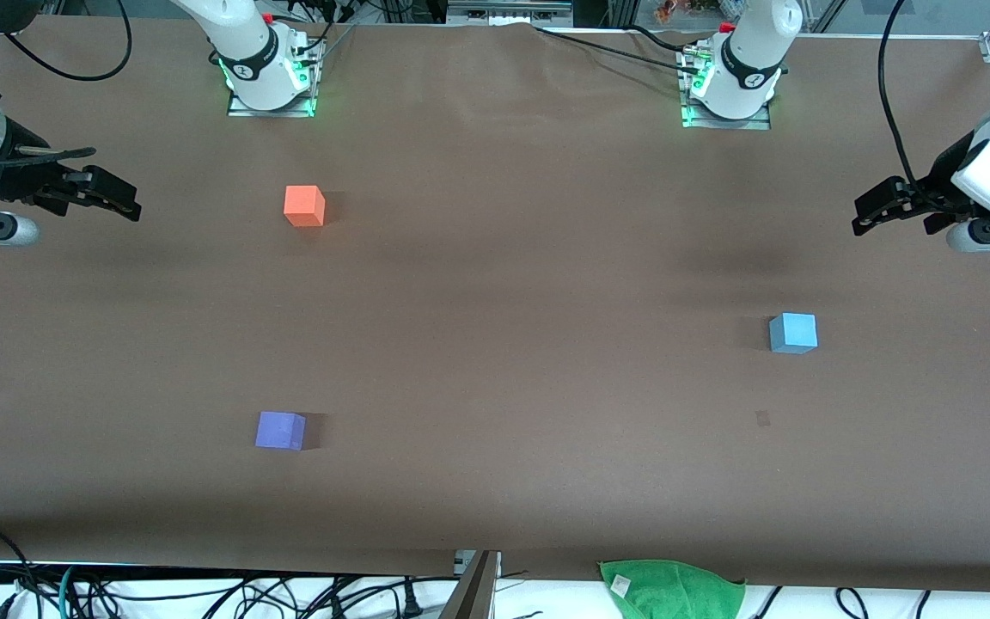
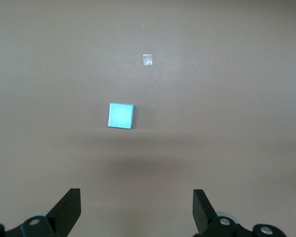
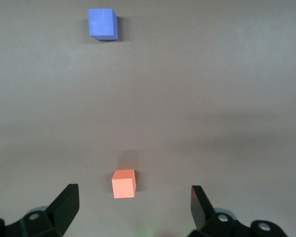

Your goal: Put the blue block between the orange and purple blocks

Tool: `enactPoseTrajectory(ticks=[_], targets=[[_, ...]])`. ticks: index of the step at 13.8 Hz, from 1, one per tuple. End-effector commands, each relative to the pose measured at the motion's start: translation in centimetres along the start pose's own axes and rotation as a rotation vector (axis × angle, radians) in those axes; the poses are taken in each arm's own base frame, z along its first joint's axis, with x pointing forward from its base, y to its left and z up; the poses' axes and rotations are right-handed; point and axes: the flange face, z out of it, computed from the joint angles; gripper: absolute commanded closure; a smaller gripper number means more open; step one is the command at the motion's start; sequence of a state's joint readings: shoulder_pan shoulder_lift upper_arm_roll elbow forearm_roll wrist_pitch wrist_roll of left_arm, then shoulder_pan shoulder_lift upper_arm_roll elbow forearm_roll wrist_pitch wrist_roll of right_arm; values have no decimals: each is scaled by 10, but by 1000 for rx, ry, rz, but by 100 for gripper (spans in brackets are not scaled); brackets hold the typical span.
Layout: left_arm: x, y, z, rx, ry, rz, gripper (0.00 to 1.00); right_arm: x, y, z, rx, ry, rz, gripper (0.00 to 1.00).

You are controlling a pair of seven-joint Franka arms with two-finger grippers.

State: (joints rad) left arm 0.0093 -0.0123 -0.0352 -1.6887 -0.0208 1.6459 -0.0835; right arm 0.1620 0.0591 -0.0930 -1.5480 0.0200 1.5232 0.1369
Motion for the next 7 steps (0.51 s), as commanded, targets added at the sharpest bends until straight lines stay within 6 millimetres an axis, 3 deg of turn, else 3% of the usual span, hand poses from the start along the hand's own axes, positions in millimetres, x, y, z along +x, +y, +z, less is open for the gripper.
enactPoseTrajectory(ticks=[1,7], targets=[[1,2,-7,-14,-8,8,0,-1,3,-4,-10,2,-11,0],[-2,9,-3,-11,-44,24,0,-1,4,-3,-10,1,-9,0]])
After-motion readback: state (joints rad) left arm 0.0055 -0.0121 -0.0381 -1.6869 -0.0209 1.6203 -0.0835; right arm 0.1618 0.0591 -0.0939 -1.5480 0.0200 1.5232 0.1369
